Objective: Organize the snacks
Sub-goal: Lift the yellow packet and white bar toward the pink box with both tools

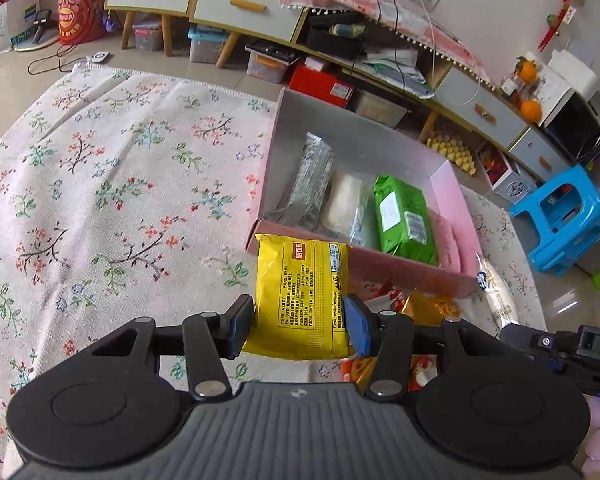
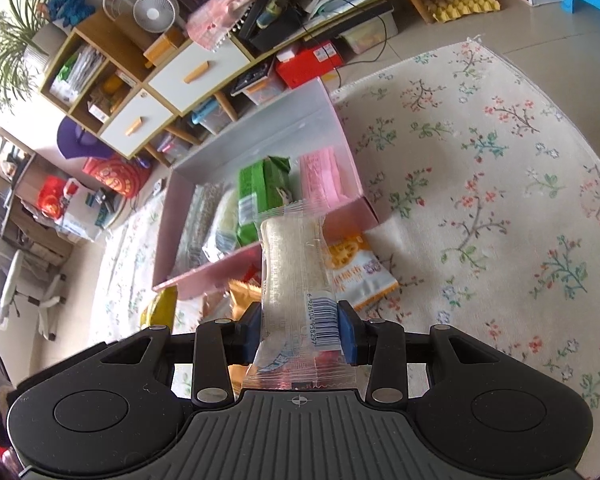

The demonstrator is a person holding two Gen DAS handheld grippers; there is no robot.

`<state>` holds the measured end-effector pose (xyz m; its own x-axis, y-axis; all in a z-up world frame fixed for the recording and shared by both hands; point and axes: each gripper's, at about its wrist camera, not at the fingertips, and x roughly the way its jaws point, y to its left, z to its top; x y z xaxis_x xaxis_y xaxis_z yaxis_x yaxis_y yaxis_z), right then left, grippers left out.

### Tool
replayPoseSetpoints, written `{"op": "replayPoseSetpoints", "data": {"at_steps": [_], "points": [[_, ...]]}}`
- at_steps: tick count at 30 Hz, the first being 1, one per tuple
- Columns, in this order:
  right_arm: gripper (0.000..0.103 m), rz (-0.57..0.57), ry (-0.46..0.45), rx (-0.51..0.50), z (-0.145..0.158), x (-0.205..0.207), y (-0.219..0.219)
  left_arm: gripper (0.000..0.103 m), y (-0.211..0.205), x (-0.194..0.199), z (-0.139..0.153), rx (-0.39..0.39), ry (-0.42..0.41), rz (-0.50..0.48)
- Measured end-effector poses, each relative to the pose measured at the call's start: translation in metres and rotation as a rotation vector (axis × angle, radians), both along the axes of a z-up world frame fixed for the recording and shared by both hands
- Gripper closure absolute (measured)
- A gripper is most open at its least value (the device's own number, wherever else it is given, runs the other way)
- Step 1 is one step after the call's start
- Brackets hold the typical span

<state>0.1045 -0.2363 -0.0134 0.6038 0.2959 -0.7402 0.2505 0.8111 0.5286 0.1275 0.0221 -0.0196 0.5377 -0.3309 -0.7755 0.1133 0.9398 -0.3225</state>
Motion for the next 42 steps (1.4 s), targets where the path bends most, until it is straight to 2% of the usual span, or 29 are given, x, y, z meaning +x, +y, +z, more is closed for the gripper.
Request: {"op": "replayPoseSetpoints", "data": {"at_steps": [8, 13, 17, 19, 21, 26, 28, 29, 30, 31, 35, 42], "points": [[0.067, -0.033, -0.048, 0.049, 0.008, 0.025, -0.010, 0.057, -0.019, 0.026, 0.009, 0.056, -0.036, -0.016], [0.072, -0.043, -0.046, 0.058, 0.006, 0.045, -0.014, 0.057, -0.029, 0.047, 0.003, 0.041, -0.037, -0.013], [0.066, 0.042, 0.002, -0.031, 0.002, 0.047, -0.002, 0.057, -0.028, 0.045, -0.003, -0.022, -0.024, -0.016], [0.063, 0.088, 0.023, -0.090, -0.002, 0.046, 0.007, 0.057, -0.028, 0.043, -0.007, -0.020, 0.001, -0.025], [0.049, 0.131, 0.038, -0.133, -0.007, 0.045, 0.015, 0.057, -0.027, 0.041, -0.007, -0.033, 0.008, -0.022], [0.048, 0.191, 0.053, -0.226, -0.020, 0.047, 0.034, 0.057, -0.024, 0.038, -0.004, -0.039, 0.001, -0.023], [0.049, 0.200, 0.055, -0.255, -0.024, 0.049, 0.039, 0.057, -0.024, 0.038, -0.004, -0.038, -0.002, -0.021], [0.054, 0.201, 0.057, -0.268, -0.026, 0.049, 0.040, 0.057, -0.024, 0.038, -0.004, -0.037, -0.001, -0.020], [0.065, 0.204, 0.059, -0.271, -0.027, 0.050, 0.041, 0.057, -0.023, 0.038, -0.005, -0.038, 0.000, -0.021], [0.068, 0.205, 0.063, -0.270, -0.028, 0.051, 0.042, 0.057, -0.023, 0.038, -0.006, -0.039, 0.003, -0.021], [0.074, 0.190, 0.058, -0.270, -0.024, 0.049, 0.040, 0.057, -0.020, 0.037, -0.007, -0.046, 0.007, -0.022], [0.074, 0.134, 0.011, -0.205, -0.002, 0.039, 0.023, 0.057, -0.015, 0.037, -0.002, -0.032, -0.030, -0.024]]}}
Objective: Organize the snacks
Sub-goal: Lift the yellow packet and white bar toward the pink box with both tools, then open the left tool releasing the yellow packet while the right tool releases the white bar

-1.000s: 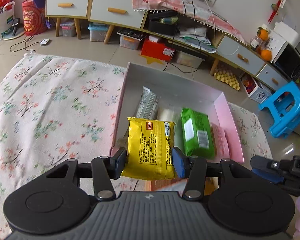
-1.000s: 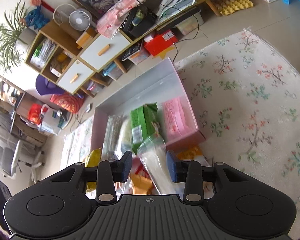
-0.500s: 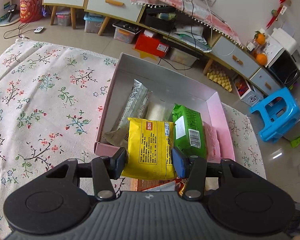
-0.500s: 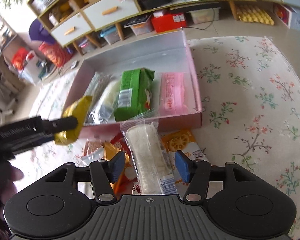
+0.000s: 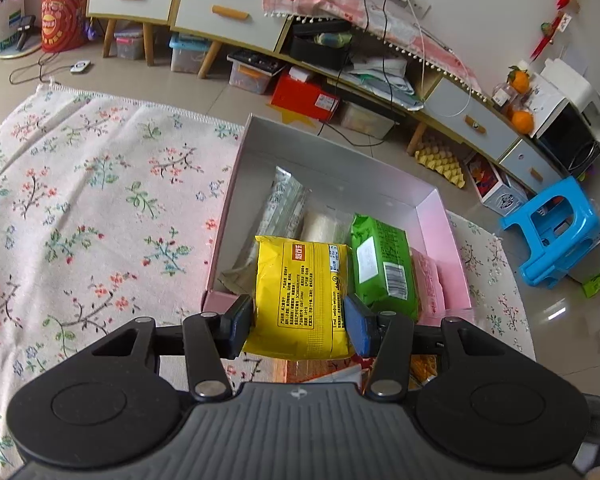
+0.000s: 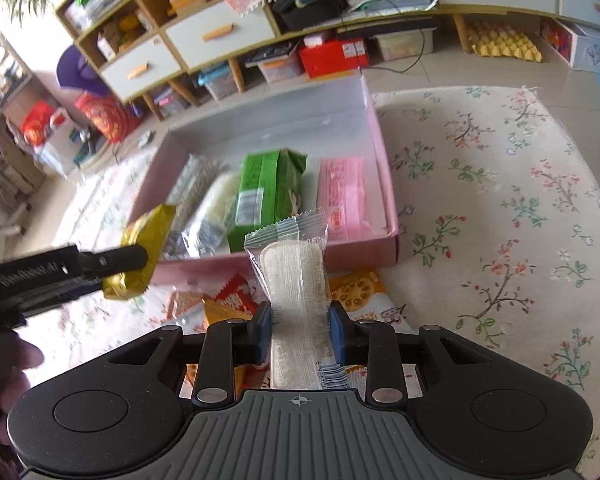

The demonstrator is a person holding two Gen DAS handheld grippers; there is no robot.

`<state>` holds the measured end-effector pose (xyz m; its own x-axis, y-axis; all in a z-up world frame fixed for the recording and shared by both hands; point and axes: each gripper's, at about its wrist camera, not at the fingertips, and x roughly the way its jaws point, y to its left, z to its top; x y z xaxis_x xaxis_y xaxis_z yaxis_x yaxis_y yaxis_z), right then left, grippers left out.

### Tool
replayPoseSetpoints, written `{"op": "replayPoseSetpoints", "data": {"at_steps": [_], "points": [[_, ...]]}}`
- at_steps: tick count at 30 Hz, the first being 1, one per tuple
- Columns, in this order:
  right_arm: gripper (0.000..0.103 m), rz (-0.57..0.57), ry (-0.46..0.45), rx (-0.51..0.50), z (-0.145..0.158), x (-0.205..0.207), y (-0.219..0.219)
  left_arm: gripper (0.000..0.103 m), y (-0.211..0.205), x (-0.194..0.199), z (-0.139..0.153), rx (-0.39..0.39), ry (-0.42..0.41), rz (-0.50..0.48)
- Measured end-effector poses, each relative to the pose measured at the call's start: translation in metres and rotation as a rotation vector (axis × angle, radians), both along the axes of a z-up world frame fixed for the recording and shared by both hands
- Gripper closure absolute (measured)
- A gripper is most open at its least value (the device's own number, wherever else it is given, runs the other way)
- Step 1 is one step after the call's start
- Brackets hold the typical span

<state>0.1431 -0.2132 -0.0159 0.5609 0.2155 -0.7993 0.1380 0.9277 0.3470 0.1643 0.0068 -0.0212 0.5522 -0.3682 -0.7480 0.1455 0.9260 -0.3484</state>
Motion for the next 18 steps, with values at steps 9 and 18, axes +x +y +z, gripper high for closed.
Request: {"op": "replayPoseSetpoints", "data": {"at_steps": [9, 18], "points": [[0.074, -0.071, -0.082, 0.081, 0.022, 0.020, -0.018, 0.057, -0.015, 0.015, 0.005, 0.033, -0.077, -0.063], [0.074, -0.099, -0.113, 0.109, 0.008, 0.085, -0.035, 0.057, -0.039, 0.062, -0.004, 0.057, -0.134, -0.148]]}}
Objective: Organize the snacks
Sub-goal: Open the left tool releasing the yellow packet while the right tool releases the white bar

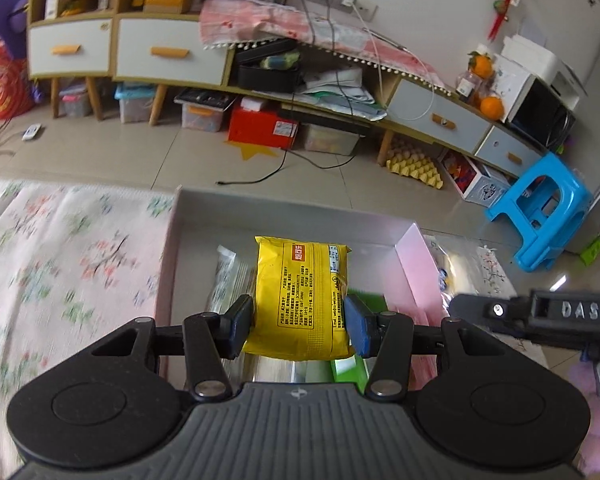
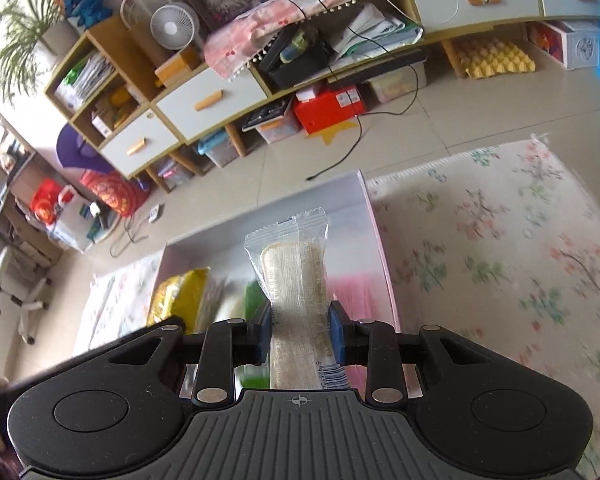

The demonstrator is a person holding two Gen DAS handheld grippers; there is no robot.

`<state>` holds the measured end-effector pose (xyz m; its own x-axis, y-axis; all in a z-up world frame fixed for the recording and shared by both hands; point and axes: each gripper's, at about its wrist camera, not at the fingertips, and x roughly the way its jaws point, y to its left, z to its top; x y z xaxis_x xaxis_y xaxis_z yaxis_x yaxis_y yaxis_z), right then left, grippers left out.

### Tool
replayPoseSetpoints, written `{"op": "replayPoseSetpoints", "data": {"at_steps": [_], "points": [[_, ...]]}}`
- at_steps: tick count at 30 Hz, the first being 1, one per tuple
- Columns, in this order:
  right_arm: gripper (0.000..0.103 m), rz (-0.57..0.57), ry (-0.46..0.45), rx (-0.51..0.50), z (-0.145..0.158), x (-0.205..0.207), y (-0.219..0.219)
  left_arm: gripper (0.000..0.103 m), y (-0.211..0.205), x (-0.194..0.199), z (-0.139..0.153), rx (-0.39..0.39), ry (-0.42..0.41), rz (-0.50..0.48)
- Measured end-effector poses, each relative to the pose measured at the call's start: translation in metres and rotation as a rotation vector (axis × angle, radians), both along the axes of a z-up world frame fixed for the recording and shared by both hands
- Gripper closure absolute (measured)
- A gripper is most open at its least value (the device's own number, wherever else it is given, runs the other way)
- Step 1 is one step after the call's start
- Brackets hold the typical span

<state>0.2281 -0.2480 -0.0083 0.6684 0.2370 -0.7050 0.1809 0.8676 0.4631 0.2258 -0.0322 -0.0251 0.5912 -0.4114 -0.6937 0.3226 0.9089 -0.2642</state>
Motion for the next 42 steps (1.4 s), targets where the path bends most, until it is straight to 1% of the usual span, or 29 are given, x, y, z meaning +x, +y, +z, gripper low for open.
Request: {"op": "replayPoseSetpoints", "data": {"at_steps": [2, 6, 11, 13, 16, 17, 18, 19, 20, 23, 26, 28, 32, 34, 36, 39, 42], "points": [[0.074, -0.005, -0.002, 0.003, -0.006, 0.013, -0.003, 0.057, -0.005, 0.007, -0.004, 0.001, -0.005, -0.012], [0.074, -0.012, 0.008, -0.031, -0.016, 0.034, -0.003, 0.058, -0.011, 0.016, -0.012, 0.004, -0.022, -0.032], [0.074, -0.004, -0.007, -0.046, -0.022, 0.046, -0.002, 0.058, -0.013, 0.022, -0.018, 0.005, -0.023, -0.032], [0.071, -0.005, -0.015, -0.051, -0.023, 0.047, -0.001, 0.058, -0.013, 0.020, -0.018, 0.004, -0.031, -0.037], [0.069, -0.007, -0.021, -0.032, -0.021, 0.046, -0.002, 0.053, -0.013, 0.017, -0.017, 0.014, -0.044, -0.031], [0.062, -0.006, -0.026, -0.025, -0.020, 0.045, -0.001, 0.051, -0.013, 0.016, -0.016, 0.013, -0.044, -0.033], [0.058, -0.008, -0.033, -0.026, -0.018, 0.044, -0.001, 0.047, -0.012, 0.015, -0.015, 0.012, -0.045, -0.035], [0.056, -0.008, -0.038, -0.031, -0.015, 0.042, 0.000, 0.044, -0.013, 0.013, -0.013, 0.014, -0.048, -0.036], [0.055, -0.005, -0.042, -0.038, -0.012, 0.040, 0.001, 0.042, -0.013, 0.011, -0.011, 0.019, -0.052, -0.038], [0.053, 0.007, -0.044, -0.057, -0.005, 0.033, 0.004, 0.041, -0.013, 0.005, -0.005, 0.028, -0.054, -0.047], [0.045, 0.008, -0.045, -0.069, 0.002, 0.021, 0.006, 0.039, -0.010, -0.002, 0.000, 0.036, -0.048, -0.044], [0.041, 0.005, -0.046, -0.078, 0.007, 0.012, 0.007, 0.033, -0.007, -0.009, 0.004, 0.038, -0.052, -0.042], [0.035, 0.009, -0.050, -0.101, 0.020, -0.009, 0.008, 0.028, -0.003, -0.023, 0.013, 0.058, -0.053, -0.040], [0.032, 0.011, -0.052, -0.117, 0.026, -0.019, 0.009, 0.022, -0.001, -0.032, 0.016, 0.076, -0.054, -0.037], [0.027, 0.014, -0.056, -0.134, 0.031, -0.031, 0.011, 0.018, 0.001, -0.039, 0.019, 0.089, -0.052, -0.035], [0.022, 0.019, -0.061, -0.147, 0.037, -0.049, 0.014, 0.013, 0.006, -0.051, 0.022, 0.095, -0.044, -0.040], [0.022, 0.025, -0.057, -0.154, 0.038, -0.068, 0.018, 0.007, 0.011, -0.064, 0.022, 0.098, -0.031, -0.042]]}}
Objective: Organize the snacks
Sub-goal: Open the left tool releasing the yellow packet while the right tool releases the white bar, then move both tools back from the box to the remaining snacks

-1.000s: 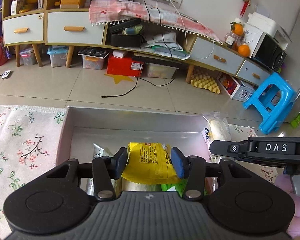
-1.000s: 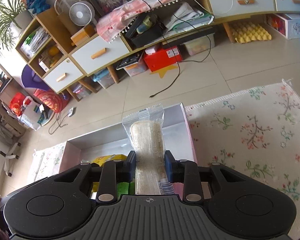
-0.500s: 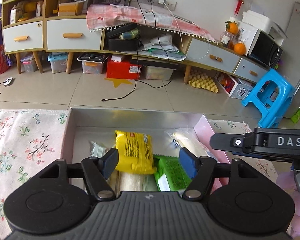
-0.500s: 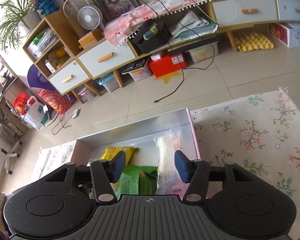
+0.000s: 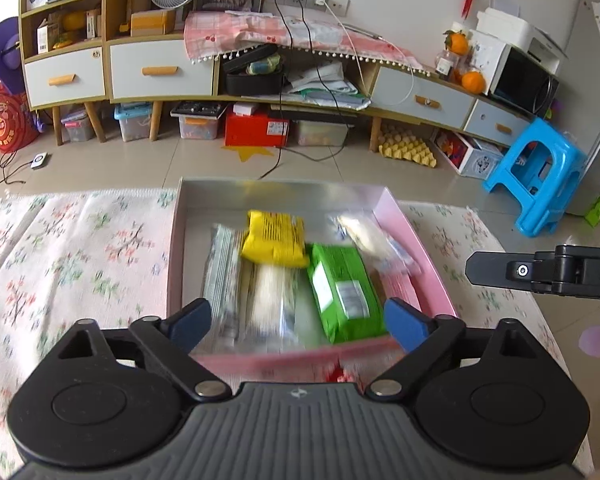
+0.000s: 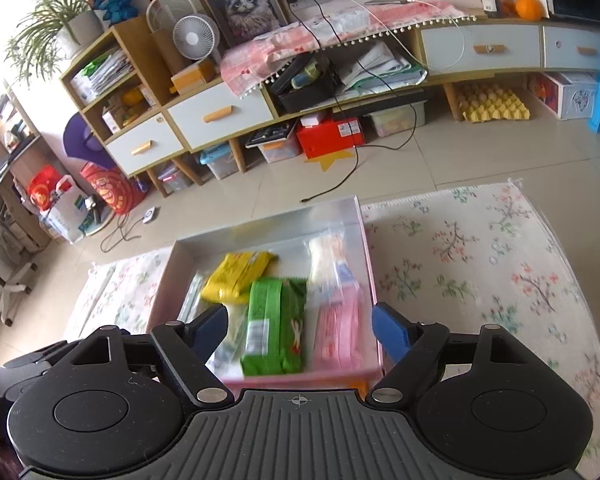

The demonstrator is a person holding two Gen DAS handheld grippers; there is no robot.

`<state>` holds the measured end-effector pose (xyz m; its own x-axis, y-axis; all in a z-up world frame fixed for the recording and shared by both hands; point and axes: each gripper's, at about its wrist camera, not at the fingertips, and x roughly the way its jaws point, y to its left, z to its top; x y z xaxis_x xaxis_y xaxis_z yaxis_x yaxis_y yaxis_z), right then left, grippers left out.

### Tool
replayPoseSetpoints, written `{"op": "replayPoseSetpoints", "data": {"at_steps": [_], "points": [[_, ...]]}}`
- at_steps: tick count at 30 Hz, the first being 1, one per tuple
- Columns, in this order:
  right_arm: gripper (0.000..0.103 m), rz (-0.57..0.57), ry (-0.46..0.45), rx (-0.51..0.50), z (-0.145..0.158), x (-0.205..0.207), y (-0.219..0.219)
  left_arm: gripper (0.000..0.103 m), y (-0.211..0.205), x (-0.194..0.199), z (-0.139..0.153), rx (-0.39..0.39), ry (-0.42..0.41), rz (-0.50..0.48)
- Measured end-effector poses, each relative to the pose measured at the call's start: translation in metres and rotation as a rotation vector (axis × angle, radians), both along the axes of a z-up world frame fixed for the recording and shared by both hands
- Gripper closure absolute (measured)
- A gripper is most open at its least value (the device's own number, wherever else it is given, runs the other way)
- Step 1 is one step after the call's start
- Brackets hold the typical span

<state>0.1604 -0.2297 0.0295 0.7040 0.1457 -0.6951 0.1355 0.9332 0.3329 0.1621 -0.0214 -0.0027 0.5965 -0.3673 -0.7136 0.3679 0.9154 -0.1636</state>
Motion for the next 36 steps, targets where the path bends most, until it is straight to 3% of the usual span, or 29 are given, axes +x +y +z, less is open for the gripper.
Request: {"op": "replayPoseSetpoints", "data": {"at_steps": [3, 6, 14, 22, 31, 36], "points": [[0.020, 0.010, 0.004, -0.003, -0.002, -0.018, 0.004, 0.004, 0.004, -0.013, -0.002, 0.002, 0.009, 0.004], [0.012, 0.016, 0.010, -0.018, -0.004, -0.032, 0.006, 0.002, 0.008, -0.024, -0.004, 0.007, 0.017, 0.005], [0.010, 0.043, 0.023, -0.086, -0.009, -0.064, 0.018, 0.001, 0.017, -0.047, -0.010, 0.026, 0.063, 0.041], [0.008, 0.056, 0.005, -0.120, -0.020, -0.083, 0.026, 0.001, 0.017, -0.071, -0.017, 0.064, 0.007, -0.005], [0.008, 0.070, 0.063, -0.244, -0.043, -0.093, 0.028, 0.001, 0.019, -0.081, -0.035, 0.135, -0.014, -0.035], [0.008, 0.029, 0.119, -0.205, -0.054, -0.090, 0.020, 0.001, 0.020, -0.083, -0.045, 0.158, 0.008, -0.046]]}}
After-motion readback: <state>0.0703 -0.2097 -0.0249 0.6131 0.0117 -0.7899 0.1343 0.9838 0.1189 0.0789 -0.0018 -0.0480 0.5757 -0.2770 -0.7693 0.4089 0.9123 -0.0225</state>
